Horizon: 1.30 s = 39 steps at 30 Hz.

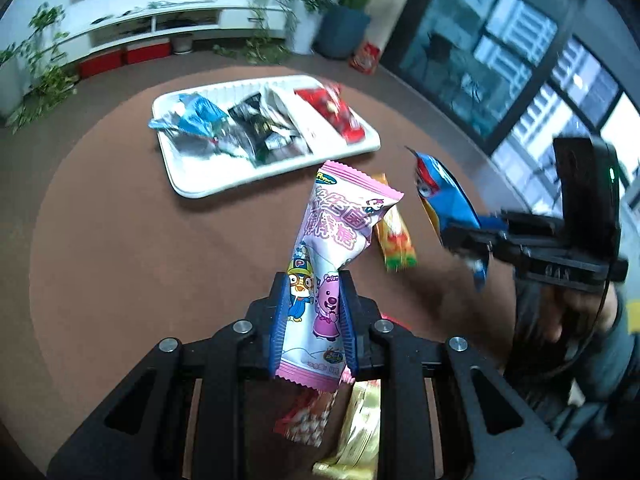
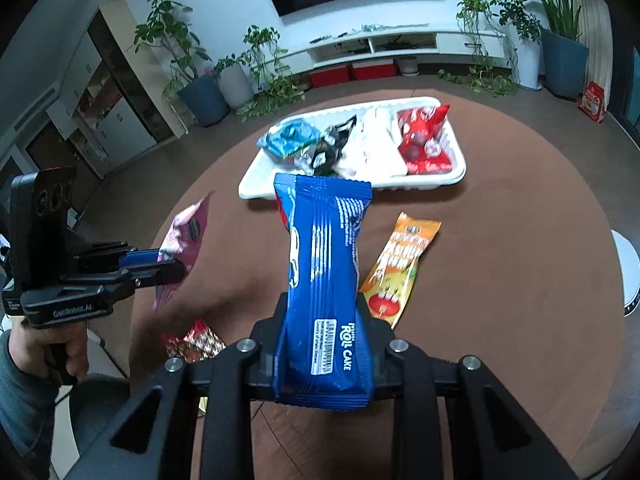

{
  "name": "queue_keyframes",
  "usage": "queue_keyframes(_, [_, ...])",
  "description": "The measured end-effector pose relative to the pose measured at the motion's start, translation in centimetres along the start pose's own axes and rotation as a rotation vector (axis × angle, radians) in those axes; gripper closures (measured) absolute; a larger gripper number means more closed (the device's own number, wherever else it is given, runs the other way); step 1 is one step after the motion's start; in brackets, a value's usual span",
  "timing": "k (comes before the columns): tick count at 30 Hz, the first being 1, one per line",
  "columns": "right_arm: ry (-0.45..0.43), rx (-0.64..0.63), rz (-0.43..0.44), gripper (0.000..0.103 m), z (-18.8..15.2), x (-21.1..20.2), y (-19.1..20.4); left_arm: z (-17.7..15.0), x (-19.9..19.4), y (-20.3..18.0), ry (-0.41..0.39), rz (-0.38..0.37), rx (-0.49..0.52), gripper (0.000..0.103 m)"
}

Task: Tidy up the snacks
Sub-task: 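Carry pink packet with left tool while right tool carries blue packet into tray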

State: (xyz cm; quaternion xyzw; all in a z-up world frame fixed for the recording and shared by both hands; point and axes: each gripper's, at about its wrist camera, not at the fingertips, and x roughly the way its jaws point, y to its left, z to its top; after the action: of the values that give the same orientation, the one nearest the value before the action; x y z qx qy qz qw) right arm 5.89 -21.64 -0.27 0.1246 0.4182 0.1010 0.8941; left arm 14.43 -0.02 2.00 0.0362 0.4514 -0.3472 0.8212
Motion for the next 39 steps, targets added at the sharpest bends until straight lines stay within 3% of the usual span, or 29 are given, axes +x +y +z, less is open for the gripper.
queue_keyframes(7, [-0.057, -0.007, -0.009, 0.072, 2.7, -1.6, -0.6, 4.1, -0.6, 0.5, -0.097, 0.015, -0.06, 0.082])
queue_keyframes(17, [-0.151, -0.032, -0.031, 0.072, 9.6, -2.3, -1.5, 9.8, -1.5, 1.8, -0.206, -0.005, -0.144, 0.081])
queue_keyframes(27, [-0.086, -0.094, -0.069, 0.072, 16.9, 4.9, -1.3, 14.4, 4.6, 5.0, -0.146, 0.064, -0.221, 0.081])
queue_keyframes(39, [0.065, -0.084, -0.125, 0.072, 17.2, 13.9, -2.9, 15.4, 12.3, 8.5, -0.062, 0.141, -0.298, 0.081])
